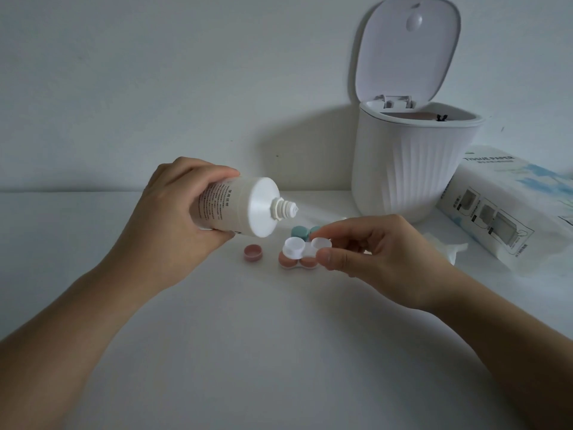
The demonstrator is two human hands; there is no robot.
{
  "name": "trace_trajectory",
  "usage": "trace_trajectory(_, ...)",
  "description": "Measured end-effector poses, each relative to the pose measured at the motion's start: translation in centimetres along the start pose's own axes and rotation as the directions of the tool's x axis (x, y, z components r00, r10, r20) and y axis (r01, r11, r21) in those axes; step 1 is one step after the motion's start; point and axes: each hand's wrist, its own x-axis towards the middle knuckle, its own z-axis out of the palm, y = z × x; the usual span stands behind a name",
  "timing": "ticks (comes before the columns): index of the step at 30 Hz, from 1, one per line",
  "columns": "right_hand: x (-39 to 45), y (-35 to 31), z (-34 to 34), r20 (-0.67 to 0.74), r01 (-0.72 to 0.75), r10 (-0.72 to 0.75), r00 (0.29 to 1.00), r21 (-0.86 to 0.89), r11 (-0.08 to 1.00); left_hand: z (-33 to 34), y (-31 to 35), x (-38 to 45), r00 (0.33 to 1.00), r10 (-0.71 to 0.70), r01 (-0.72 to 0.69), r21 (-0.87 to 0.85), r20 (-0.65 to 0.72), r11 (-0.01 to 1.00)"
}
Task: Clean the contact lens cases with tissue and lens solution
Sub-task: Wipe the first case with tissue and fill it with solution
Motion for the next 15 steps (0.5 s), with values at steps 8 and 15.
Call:
trace_trajectory(8, -0.2, 0.7, 0.3, 0.008, -0.083, 0.085, 0.996, -0.112, 0.99, 0.1, -0.6, -0.2, 0.987, -0.163, 0.16, -0.167, -0.005, 0.973)
trace_trajectory(15, -1.2, -0.1, 1.2, -0.006, -0.136, 0.137, 0.991, -0.182, 0.974, 0.0, -1.0, -0.4, 0.936, -0.353, 0.333, -0.314, -0.009, 0.889)
